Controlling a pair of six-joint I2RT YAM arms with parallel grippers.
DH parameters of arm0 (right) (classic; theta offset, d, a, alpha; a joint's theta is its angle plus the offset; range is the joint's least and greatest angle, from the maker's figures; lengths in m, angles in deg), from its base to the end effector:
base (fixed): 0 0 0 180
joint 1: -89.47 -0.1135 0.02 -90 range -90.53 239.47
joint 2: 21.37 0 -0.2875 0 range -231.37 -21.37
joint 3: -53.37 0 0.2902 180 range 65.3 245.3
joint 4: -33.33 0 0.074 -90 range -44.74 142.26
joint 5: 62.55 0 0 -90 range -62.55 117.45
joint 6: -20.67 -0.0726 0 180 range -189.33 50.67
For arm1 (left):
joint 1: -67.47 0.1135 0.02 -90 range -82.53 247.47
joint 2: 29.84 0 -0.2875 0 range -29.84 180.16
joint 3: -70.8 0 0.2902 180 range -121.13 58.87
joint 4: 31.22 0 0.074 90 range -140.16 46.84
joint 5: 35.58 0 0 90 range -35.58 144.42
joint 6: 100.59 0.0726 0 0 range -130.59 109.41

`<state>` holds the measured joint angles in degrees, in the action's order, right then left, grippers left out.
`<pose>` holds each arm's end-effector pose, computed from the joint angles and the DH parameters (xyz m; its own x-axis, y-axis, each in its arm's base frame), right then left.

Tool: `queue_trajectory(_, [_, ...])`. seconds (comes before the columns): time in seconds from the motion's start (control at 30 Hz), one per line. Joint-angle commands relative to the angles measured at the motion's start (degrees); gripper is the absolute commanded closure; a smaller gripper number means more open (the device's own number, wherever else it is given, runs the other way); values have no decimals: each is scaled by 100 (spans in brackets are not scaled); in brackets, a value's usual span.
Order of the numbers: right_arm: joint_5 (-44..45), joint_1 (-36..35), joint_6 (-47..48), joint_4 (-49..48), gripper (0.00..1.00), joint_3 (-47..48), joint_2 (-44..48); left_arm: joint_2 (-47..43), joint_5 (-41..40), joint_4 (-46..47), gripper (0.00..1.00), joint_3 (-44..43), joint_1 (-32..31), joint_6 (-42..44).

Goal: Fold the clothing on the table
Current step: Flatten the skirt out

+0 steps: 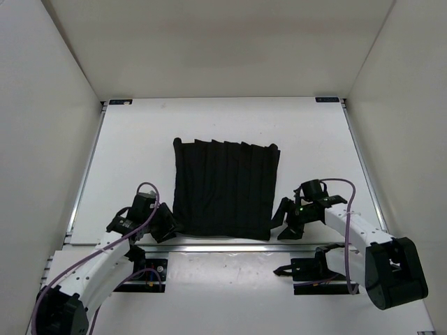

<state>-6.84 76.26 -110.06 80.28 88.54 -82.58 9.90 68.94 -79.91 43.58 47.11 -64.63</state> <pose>0.1673 0.0813 0.1099 -0.9334 0.3347 0.1298 0.3428 0.7236 0.5991 0.1359 -0.0698 0.1079 -0.8467 -0.5216 -0.1050 -0.4008 0.7551 -0.5188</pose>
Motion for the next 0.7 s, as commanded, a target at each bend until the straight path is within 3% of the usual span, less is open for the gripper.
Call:
queue_trajectory(0.0, [141, -234, -181, -565, 45, -161, -92, 15, 68, 185, 39, 105, -3, -62])
queue_trajectory(0.07, [211, -339, -225, -751, 50, -197, -285, 147, -54, 300, 41, 88, -81, -63])
queue_trajectory(0.2, [317, -673, -277, -936, 52, -57, -629, 498, -546, 230, 48, -245, -91, 112])
queue_trajectory(0.33, [405, -990, -435, -1182, 60, 22, -883, 885, -1108, 2, 62, -606, -231, 245])
queue_trajectory(0.37, [440, -999, -427, -1243, 71, 74, -971, 903, -1153, 28, 75, -685, -249, 280])
queue_trajectory(0.43, [466, -886, -375, -1279, 95, 154, -1077, 947, -1294, 71, 91, -800, -223, 341])
queue_trajectory(0.47, [492, -789, -296, -1201, 100, 293, -1138, 965, -1259, 124, 100, -861, -171, 411])
queue_trajectory(0.67, [326, 159, 512, -524, 100, 1138, -1279, 1728, -1303, 247, 100, -1696, -433, 763])
